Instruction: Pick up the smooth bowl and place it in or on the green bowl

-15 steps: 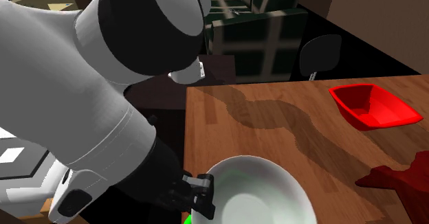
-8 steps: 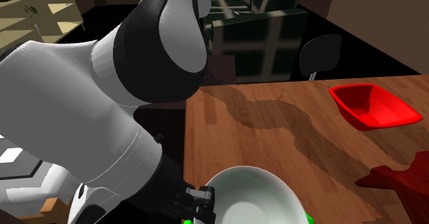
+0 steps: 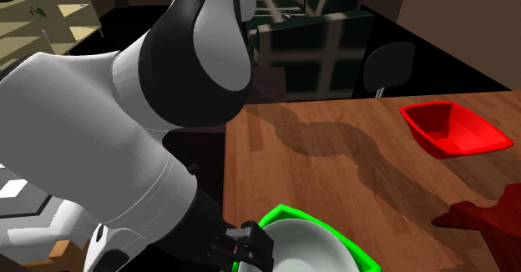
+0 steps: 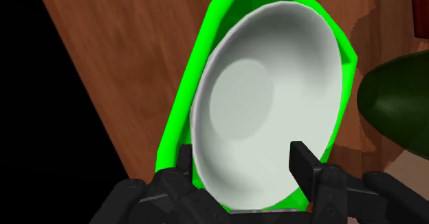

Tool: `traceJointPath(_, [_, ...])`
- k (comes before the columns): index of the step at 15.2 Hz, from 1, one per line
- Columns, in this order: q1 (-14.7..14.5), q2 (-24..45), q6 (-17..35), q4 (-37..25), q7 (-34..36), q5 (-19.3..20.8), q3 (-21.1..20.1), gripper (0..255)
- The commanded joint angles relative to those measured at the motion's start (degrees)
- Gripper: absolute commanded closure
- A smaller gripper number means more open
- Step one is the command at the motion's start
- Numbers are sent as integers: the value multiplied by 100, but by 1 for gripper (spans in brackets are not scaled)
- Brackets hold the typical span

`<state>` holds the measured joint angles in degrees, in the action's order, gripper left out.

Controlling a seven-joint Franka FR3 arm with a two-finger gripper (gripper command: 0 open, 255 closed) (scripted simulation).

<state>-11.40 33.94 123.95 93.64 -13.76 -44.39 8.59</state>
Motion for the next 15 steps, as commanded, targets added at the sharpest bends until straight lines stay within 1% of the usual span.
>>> traceJointPath(1, [0,-1,0,0,0,0,0,0])
traceJointPath(4, [0,-1,0,0,0,0,0,0])
traceJointPath(8, [133,-387,-455,-16,93,198,151,0])
traceJointPath(15, [133,-387,-455,-16,93,198,151,0])
